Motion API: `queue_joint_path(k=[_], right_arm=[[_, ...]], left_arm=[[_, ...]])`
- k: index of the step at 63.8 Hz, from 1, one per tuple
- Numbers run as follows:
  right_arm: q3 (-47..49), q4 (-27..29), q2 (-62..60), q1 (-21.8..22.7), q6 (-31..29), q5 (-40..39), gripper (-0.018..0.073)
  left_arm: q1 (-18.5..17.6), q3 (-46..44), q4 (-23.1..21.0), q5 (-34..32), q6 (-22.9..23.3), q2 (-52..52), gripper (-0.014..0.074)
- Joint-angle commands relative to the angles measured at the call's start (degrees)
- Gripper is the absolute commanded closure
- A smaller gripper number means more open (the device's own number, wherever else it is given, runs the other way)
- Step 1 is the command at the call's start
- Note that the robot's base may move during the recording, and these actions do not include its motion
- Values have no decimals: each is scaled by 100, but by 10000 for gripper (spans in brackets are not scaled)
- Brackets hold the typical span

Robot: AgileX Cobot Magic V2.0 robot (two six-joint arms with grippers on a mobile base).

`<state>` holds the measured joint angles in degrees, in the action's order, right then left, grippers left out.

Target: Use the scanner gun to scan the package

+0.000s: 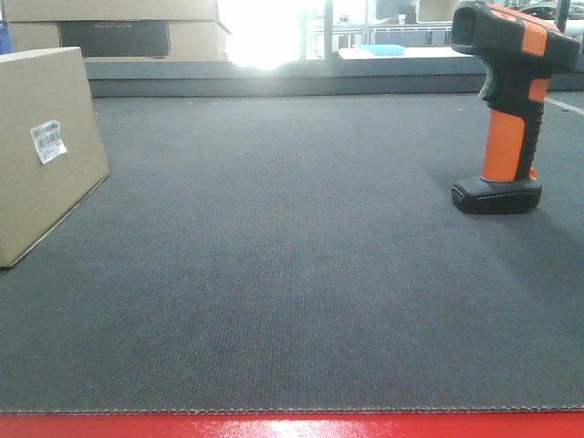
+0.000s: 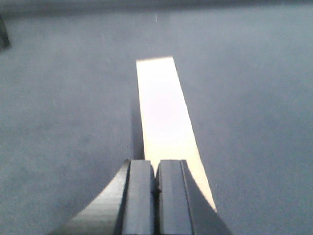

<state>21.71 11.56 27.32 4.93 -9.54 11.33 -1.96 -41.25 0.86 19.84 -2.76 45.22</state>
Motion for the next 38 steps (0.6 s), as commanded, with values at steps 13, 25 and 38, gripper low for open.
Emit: queue_joint_path(k=[13,25,38], right_arm=[[-56,13,-1315,24,-24,330,712],[-56,13,-1495,24,-24,330,712],[-56,13,-1495,24,-24,330,712]], left_arm=[[-7,1346,11,-1494,47,-1225,708],[-7,1519,11,-1528,47,-1421,708],[-7,1519,11,-1528,47,-1421,708]])
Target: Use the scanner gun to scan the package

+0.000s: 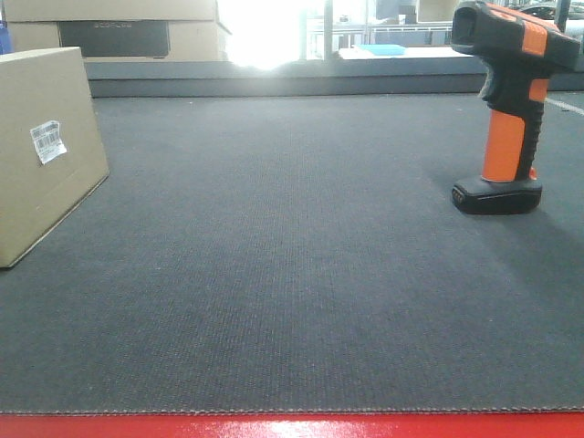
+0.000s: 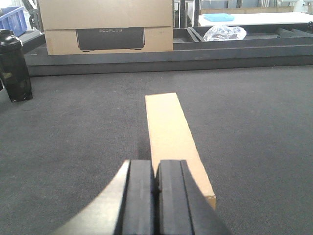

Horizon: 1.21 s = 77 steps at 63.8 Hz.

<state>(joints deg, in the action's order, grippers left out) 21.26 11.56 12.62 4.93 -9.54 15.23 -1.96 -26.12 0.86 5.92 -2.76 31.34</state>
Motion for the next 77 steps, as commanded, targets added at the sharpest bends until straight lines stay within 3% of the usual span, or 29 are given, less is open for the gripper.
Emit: queue_joint_path(k=[1,40,60,70,77], right_arm=[[-12,13,-24,24,-24,-59,712],[-12,13,-24,24,-24,-59,712],[-12,13,-24,24,-24,-59,712],[-12,13,-24,24,-24,-59,712],[-12,13,-24,24,-24,-48,712]], left_arm=[[-7,5,11,-135,47,-33,708],[5,104,69,-50,47,-230,708],[399,1703,99,-381,47,-2059,708],[408,2607,89,-554,47,-3121,708],[408,2612,108,-412,47,-3134,708]])
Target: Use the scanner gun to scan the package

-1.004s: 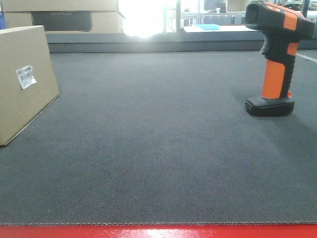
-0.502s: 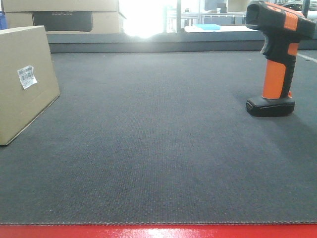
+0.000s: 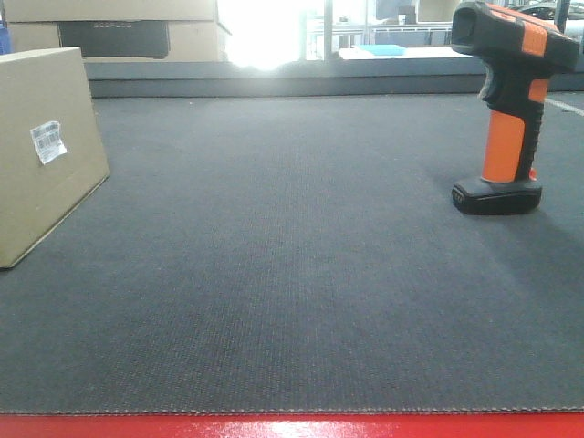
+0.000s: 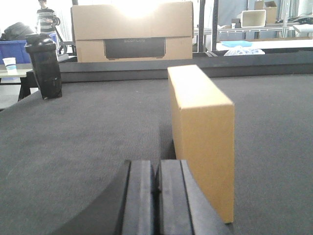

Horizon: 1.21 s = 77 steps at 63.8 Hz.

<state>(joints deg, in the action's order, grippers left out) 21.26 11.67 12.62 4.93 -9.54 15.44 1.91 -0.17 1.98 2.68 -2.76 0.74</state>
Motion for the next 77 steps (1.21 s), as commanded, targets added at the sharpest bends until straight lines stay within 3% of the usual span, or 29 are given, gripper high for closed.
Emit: queue_joint_path(k=[1,64,77], right_arm=[[-12,1,-24,24,-24,-70,712],[-12,1,-24,24,-24,-82,712],[-439,1,-138,24,-24,-119,712]], left_arm=[[21,17,-4,-127,47,-74,708],[21,17,-4,-230,47,-74,708],[21,17,-4,-230,47,-74,708]])
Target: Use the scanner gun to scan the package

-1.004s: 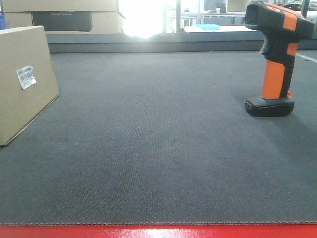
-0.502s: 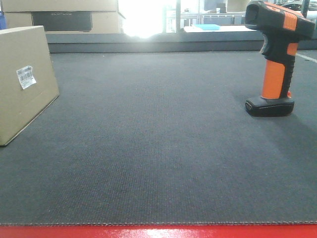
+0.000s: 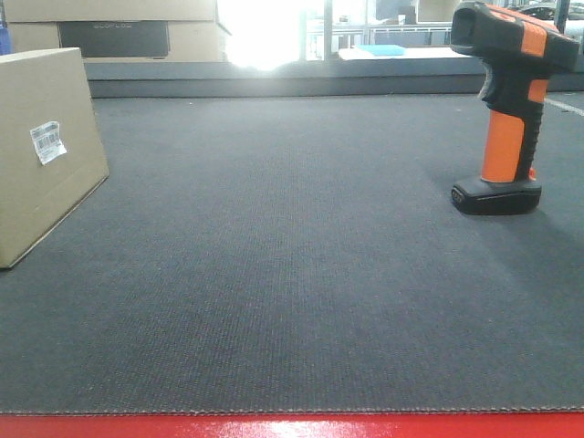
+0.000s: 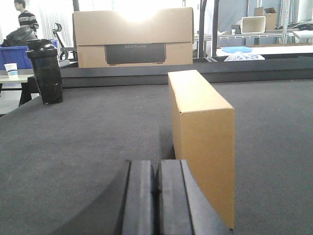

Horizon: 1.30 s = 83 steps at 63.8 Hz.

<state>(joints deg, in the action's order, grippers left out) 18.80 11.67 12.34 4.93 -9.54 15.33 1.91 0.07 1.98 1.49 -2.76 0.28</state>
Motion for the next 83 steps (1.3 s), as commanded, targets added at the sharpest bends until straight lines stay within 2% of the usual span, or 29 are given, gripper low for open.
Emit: queue_joint_path(k=[1,20,28,34,45,83], right_arm=[[-236,1,-138,24,-24,-107,712],[-1457,1,-1228,24,259,-404,712],[-1861,-99,-1234,24,259,-552,712],[-1880,-98,-1234,24,259,-893,712],[-1880,-398,-1234,2,453,-932,712],[-1880,-371,-1234,2,467,-932,712]], left_arm=[[21,-7,-4,-112,47,-28,708],[21,-7,-4,-112,47,-28,708],[21,-7,-4,-112,47,-28,708],[21,-7,-4,-112,47,-28,708],[21,-7,-4,-112,47,-28,708],[21,-7,-4,-112,47,-28,708]])
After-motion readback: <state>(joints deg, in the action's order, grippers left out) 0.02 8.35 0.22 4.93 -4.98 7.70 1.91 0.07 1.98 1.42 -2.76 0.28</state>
